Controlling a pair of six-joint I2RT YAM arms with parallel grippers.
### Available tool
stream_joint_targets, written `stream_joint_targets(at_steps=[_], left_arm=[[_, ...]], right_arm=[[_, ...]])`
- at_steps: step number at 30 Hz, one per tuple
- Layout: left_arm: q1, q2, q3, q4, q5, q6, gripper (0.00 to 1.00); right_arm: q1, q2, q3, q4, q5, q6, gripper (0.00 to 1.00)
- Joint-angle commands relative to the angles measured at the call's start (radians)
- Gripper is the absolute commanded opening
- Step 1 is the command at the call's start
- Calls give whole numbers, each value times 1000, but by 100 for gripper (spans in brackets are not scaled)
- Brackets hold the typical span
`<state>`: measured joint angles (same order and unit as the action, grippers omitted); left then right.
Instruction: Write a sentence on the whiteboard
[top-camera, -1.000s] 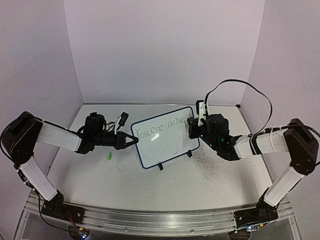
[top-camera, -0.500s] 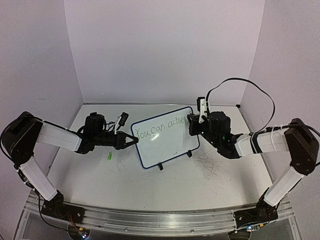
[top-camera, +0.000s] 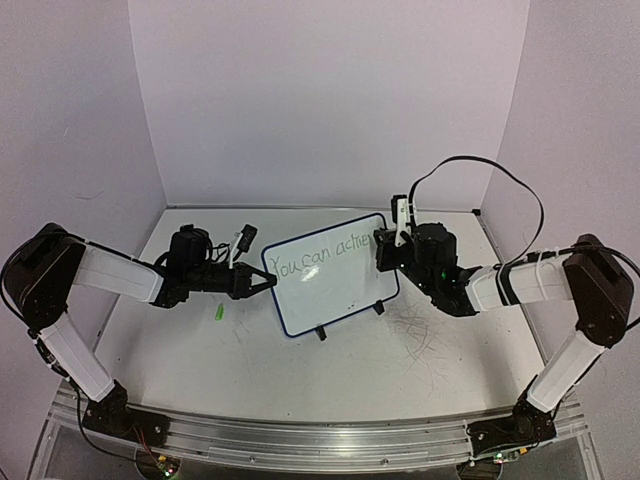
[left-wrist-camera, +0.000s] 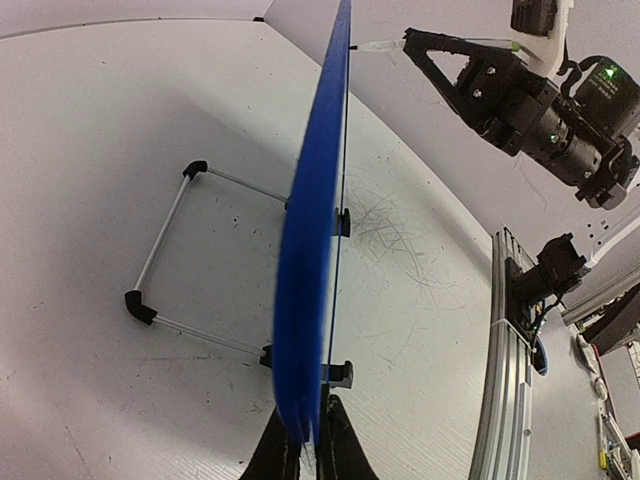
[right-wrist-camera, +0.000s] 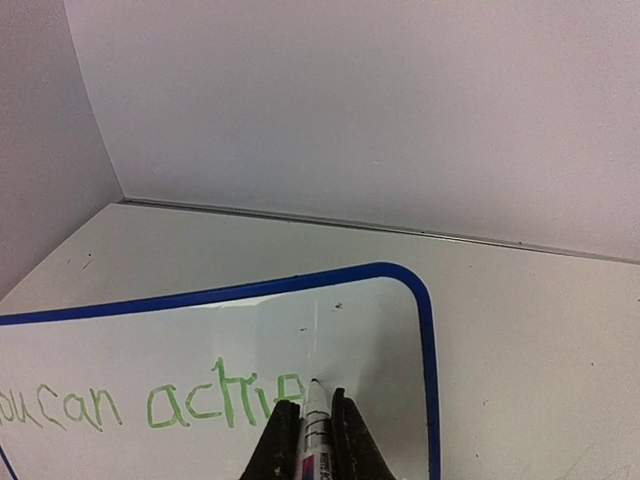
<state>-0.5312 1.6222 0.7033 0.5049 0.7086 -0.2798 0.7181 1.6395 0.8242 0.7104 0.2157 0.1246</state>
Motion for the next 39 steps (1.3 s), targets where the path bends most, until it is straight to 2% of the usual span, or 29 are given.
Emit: stream_joint_targets(at_steps=[1,17,39], left_arm=[[2,23,16,-62,-61,70,0],[2,22,16,-62,-61,71,0],[1,23,17,-62,-61,70,0]], right_arm=[[-3,12,30,5,36,-5,0],[-1,-14,-26,-18,46,23,0],[-2,-1,16,-26,55,24,0]])
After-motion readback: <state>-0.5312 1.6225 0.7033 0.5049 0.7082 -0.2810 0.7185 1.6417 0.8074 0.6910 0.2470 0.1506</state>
